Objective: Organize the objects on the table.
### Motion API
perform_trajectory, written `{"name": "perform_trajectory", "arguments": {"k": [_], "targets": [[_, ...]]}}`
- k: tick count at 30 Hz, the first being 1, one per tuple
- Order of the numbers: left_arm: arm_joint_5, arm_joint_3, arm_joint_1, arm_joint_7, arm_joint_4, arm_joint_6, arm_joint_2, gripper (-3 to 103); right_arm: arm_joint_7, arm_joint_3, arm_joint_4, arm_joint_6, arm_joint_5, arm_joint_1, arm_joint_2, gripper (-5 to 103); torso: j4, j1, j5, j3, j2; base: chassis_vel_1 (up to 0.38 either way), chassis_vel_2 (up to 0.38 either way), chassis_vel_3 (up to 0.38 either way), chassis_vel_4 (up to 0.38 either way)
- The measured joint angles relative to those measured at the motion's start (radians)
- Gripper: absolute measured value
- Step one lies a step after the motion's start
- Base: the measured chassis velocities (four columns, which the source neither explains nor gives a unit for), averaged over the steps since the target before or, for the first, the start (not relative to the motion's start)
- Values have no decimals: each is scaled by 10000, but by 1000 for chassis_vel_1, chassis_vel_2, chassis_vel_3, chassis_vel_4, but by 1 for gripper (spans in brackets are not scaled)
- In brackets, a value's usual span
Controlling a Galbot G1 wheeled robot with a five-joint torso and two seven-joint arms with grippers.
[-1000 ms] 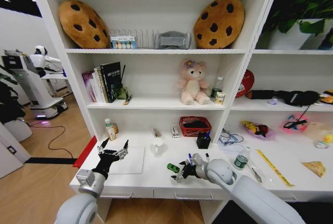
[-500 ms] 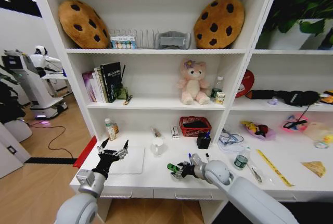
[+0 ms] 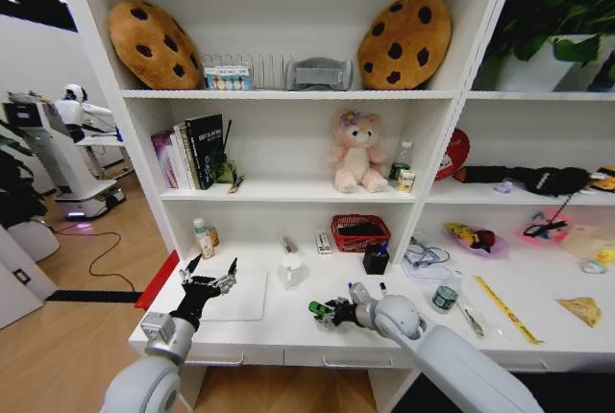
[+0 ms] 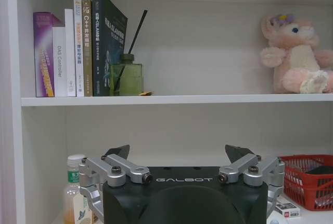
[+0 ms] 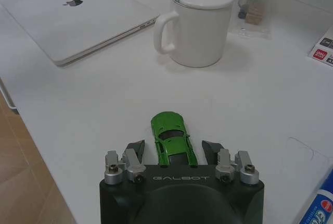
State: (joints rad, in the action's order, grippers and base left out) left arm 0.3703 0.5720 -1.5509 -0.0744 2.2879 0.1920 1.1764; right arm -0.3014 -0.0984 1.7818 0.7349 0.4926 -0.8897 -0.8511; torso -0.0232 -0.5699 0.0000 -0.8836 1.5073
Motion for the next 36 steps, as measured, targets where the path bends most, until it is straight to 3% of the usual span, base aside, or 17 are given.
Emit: {"name": "perform_trajectory", "arguments": {"k": [11, 14, 19, 31, 36], "targets": [[0, 0, 0, 0, 0, 0, 0, 100, 5, -31, -98, -4, 31, 98, -41, 63, 0, 0, 0, 0, 0, 0, 0, 0, 0], [0, 0, 0, 0, 0, 0, 1, 100, 47, -40, -98, -5, 36, 94, -41, 56, 0, 0, 0, 0, 0, 0, 0, 0, 0], [0, 0, 0, 0, 0, 0, 0, 100, 118, -46, -39, -9, 45, 42, -18, 35, 0, 0, 0, 1, 0, 0, 0, 0, 0], [0, 0, 0, 0, 0, 0, 0, 100, 158, 294, 604, 5, 151, -7, -25, 33, -1, -1, 0, 0, 0, 0, 0, 0, 0], [0, 0, 0, 0, 0, 0, 0, 100, 717, 449, 1567, 5, 625, 426, -153, 33, 0, 0, 1, 0, 0, 0, 0, 0, 0]]}}
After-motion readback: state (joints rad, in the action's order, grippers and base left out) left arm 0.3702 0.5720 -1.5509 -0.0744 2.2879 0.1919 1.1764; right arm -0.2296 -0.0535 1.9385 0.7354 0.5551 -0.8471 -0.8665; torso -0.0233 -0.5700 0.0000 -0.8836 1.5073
